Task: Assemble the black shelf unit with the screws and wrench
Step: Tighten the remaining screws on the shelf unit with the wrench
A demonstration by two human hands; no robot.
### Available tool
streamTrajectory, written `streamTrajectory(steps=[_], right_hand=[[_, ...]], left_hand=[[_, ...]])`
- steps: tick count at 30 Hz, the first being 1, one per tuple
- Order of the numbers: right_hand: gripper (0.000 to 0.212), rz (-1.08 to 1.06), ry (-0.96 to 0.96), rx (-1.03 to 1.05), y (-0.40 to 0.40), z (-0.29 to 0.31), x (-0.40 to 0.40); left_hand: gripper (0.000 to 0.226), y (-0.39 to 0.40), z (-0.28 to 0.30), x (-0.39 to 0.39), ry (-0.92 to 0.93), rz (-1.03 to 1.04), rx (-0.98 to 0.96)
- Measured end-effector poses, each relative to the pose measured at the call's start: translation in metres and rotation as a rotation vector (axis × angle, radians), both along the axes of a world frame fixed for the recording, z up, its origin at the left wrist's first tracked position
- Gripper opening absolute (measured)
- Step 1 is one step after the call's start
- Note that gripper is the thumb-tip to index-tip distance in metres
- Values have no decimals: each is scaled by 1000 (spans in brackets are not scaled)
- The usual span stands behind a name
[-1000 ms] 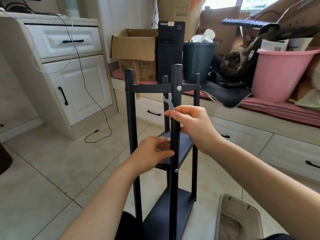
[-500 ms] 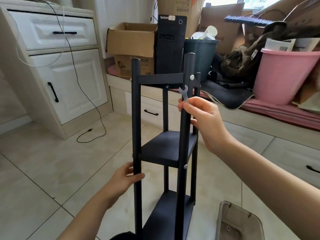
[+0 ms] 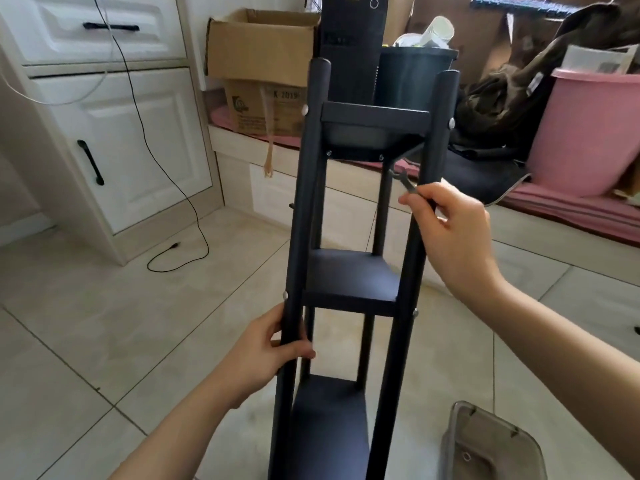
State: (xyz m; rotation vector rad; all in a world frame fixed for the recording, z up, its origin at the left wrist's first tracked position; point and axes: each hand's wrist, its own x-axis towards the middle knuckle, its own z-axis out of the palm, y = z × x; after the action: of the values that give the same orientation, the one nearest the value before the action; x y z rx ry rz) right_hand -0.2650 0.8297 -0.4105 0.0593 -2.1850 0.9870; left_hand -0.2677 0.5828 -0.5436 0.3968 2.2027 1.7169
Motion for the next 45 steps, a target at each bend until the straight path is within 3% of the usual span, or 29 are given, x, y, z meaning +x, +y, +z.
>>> streamTrajectory(steps=[5, 11, 14, 19, 24, 27, 30, 39, 45], right_hand=[[15, 85, -113, 65, 0, -1, -8], [11, 17, -207, 134, -15, -6, 31], [8, 24, -310, 36, -18, -25, 63], [14, 84, -698, -65, -38, -70, 82], [30, 57, -792, -169, -63, -92, 67], [17, 71, -800, -303, -73, -99, 55], [18, 88, -775, -369, -78, -107, 47], [17, 121, -530, -289, -88, -132, 33], [16, 118, -393, -276, -98, -135, 30]], left_hand=[[19, -2, -4, 14, -46, 85, 84], [22, 4, 0, 23, -98, 55, 64], [14, 4, 14, 15, -126, 45, -23], [17, 4, 41, -3, -202, -2, -204], [30, 10, 50, 7, -195, 26, -278], [37, 13, 51, 12, -132, 19, -364], [51, 14, 52, 16, -74, 23, -412], [62, 16, 52, 13, -32, 61, -500], [55, 28, 50, 14, -3, 188, -606]])
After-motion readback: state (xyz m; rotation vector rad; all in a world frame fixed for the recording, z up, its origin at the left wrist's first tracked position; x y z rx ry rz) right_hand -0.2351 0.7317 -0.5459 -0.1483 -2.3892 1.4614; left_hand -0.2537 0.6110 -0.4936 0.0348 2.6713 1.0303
